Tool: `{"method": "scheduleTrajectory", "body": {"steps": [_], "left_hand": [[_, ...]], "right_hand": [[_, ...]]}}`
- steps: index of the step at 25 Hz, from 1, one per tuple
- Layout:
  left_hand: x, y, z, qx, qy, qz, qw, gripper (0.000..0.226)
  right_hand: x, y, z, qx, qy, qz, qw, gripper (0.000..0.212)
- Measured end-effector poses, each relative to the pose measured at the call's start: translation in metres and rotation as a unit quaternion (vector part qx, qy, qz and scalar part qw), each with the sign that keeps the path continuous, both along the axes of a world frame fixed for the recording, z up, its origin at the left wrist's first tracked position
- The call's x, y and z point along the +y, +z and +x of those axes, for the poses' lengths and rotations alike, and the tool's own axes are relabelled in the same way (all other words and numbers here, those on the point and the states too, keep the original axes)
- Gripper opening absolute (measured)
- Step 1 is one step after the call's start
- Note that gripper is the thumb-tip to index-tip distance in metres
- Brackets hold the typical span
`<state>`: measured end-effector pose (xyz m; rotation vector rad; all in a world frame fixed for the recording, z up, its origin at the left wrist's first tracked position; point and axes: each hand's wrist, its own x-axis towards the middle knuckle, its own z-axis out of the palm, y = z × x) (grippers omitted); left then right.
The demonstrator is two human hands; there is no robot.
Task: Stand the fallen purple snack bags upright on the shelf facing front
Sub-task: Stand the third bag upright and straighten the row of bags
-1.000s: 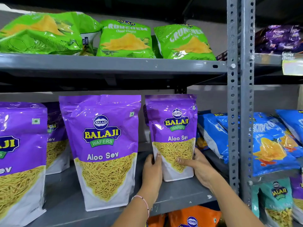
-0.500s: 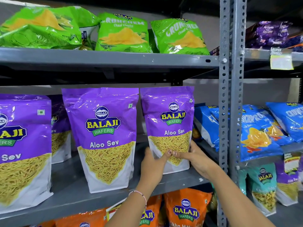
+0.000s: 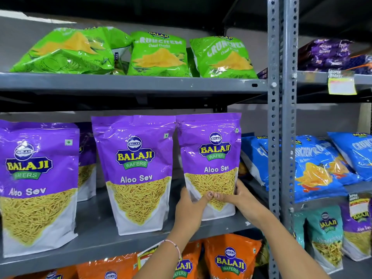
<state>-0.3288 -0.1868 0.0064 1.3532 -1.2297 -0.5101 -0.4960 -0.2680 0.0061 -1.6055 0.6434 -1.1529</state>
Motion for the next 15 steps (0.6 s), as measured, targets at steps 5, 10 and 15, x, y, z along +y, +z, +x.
{"method": "scheduleTrajectory", "body": {"steps": [5,10,15], "left_hand": [[-0.007,-0.005,0.003,0.004,-0.014,-0.007,1.0,0.075],[0.018,-0.012,0.0,0.011,-0.024,-0.075,0.997,0.086],[0.094,-0.027,0.057,-0.016,0.113,-0.334,0.936,0.101]], "right_hand": [[0.004,0.002,0.001,0.004,-0.005,-0.008,1.0,0.077],[0.024,-0.001,-0.005,-0.023,-0.09,-0.006,0.996,0.101],[0.098,-0.021,0.036,-0.194,-0.291,-0.161,0.923,0.028]]}}
